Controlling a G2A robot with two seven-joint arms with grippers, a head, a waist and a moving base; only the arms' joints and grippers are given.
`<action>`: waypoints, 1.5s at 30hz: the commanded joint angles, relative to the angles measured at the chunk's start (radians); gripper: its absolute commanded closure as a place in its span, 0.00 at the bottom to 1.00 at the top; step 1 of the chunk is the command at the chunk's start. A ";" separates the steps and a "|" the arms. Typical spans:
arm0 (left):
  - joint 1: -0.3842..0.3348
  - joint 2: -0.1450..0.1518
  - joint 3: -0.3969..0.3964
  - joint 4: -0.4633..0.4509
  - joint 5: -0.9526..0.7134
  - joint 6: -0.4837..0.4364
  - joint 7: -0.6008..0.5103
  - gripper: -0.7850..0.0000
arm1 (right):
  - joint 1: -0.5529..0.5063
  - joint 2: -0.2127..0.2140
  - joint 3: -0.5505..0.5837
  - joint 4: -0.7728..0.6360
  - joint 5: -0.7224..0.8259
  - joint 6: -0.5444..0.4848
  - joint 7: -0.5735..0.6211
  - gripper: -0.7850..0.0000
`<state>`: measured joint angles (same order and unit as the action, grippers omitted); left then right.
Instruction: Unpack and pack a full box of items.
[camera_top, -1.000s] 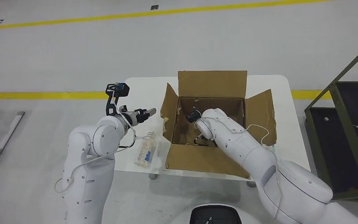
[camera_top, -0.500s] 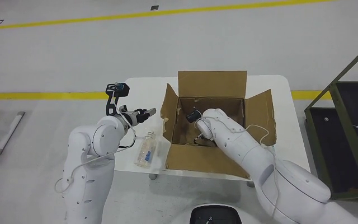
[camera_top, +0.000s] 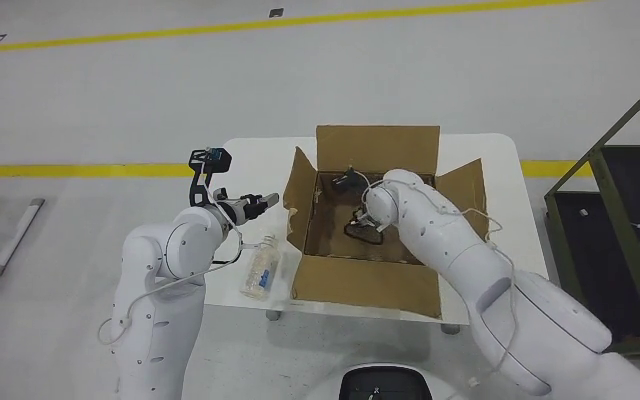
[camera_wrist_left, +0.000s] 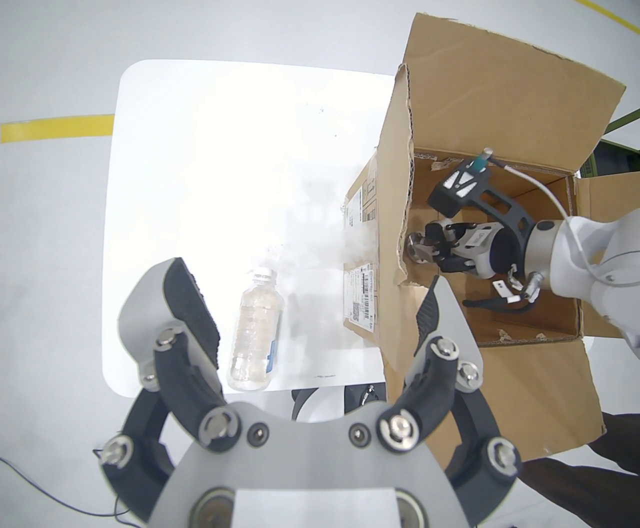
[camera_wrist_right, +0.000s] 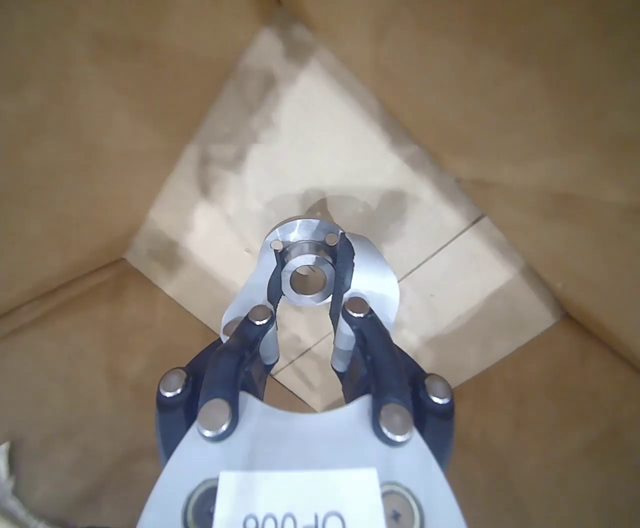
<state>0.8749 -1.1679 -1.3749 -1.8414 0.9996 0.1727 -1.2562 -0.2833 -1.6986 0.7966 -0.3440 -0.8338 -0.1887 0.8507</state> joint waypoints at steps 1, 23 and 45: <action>0.000 0.000 0.000 0.000 0.000 0.000 0.000 0.00 | 0.003 0.030 0.045 -0.020 0.039 -0.074 -0.005 1.00; 0.000 0.000 0.000 0.000 0.000 0.000 0.000 0.00 | -0.348 0.267 0.447 -0.595 0.347 -0.357 0.241 1.00; 0.000 0.000 0.000 0.000 0.000 0.000 0.000 0.00 | -0.589 0.380 0.823 -1.177 0.253 -0.230 0.194 1.00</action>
<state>0.8749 -1.1679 -1.3749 -1.8414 0.9996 0.1727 -1.2562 -0.8377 -1.3277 1.5757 -1.4408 -0.5460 -0.4481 1.0503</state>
